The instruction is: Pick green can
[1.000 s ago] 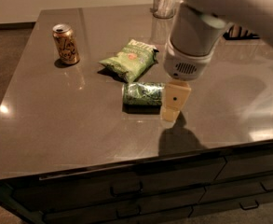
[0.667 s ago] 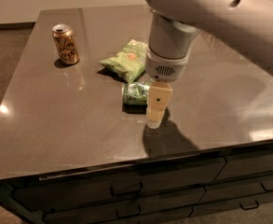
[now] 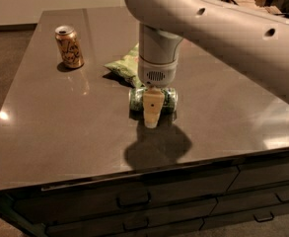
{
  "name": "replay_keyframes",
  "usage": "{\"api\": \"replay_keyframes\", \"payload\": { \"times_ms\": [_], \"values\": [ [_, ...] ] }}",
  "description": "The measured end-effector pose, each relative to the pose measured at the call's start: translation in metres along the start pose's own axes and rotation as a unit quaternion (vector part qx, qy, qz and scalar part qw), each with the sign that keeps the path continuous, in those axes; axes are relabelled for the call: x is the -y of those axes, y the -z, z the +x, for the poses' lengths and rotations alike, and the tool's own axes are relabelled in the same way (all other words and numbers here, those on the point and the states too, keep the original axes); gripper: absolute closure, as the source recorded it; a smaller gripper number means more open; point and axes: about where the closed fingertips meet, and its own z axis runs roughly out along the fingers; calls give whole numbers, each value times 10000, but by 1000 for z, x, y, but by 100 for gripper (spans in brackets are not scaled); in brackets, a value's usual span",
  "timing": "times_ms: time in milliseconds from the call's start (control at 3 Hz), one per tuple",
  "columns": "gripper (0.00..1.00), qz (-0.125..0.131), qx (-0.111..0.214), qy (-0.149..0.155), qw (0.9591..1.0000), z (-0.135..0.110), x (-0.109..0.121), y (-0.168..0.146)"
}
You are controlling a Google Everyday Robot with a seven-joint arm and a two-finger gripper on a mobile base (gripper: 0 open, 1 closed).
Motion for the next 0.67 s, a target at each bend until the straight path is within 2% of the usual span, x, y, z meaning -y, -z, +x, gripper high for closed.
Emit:
{"api": "replay_keyframes", "payload": {
  "times_ms": [333, 667],
  "values": [
    [47, -76, 19, 68, 9999, -4, 2, 1],
    [71, -86, 124, 250, 9996, -4, -2, 20]
  ]
}}
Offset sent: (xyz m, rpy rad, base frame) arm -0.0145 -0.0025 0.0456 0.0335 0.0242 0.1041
